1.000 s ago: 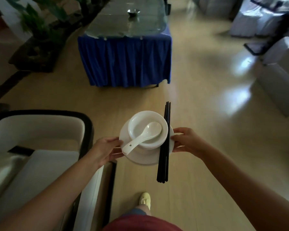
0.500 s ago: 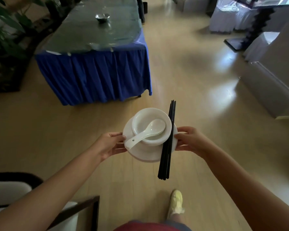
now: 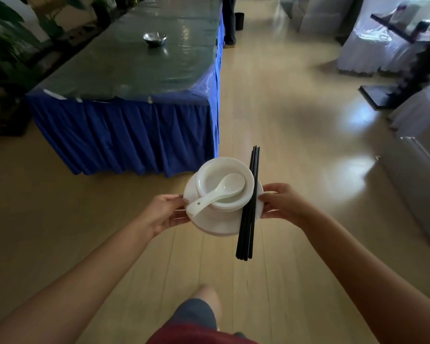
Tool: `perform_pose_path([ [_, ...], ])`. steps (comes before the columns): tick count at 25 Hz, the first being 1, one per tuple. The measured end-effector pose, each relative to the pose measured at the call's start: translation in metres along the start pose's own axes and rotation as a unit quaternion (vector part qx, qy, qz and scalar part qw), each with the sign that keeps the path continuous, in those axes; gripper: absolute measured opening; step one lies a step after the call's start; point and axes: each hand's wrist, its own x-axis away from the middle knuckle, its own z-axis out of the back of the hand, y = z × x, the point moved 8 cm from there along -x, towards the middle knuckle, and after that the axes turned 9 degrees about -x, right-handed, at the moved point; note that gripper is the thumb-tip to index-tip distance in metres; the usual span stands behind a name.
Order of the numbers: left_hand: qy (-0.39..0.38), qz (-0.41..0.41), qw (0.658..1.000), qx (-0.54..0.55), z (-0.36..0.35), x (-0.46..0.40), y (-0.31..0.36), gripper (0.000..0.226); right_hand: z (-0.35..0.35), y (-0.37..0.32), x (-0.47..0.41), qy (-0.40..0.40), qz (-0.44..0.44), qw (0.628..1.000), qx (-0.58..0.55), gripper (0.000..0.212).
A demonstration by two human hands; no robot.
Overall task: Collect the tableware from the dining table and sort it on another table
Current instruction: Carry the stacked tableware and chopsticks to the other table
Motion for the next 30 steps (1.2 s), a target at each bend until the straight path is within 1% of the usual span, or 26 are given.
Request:
perform_pose_path([
  [5, 0.001, -0.011, 1.0, -0.001, -0.022, -0.112, 0.071, 0.015, 0.046, -0.062, -0.112, -0.008, 0.006, 1.0, 0.004, 0.022],
  [9, -0.002, -0.016, 1.0, -0.011, -0.035, -0.201, 0.148, 0.017, 0.08, -0.127, -0.203, -0.016, 0.012, 1.0, 0.004, 0.019],
  [15, 0.028, -0.013, 1.0, -0.005, -0.04, -0.32, 0.237, 0.015, 0.114, -0.209, -0.337, -0.041, 0.015, 0.999, 0.006, 0.016],
  [20, 0.079, -0.032, 0.996, 0.038, -0.041, -0.429, 0.301, 0.014, 0.136, -0.279, -0.477, -0.092, 0.025, 0.994, 0.05, 0.018],
  [23, 0.127, -0.03, 0.988, 0.086, -0.039, -0.489, 0.338, 0.014, 0.142, -0.333, -0.559, -0.145, 0.025, 0.986, 0.082, 0.017],
  [27, 0.202, -0.018, 0.972, 0.12, -0.03, -0.555, 0.385, 0.013, 0.132, -0.4, -0.659, -0.207, 0.016, 0.971, 0.122, 0.019],
  [30, 0.249, -0.001, 0.956, 0.155, -0.008, -0.599, 0.411, 0.018, 0.108, -0.435, -0.724, -0.242, 0.01, 0.96, 0.137, 0.023],
])
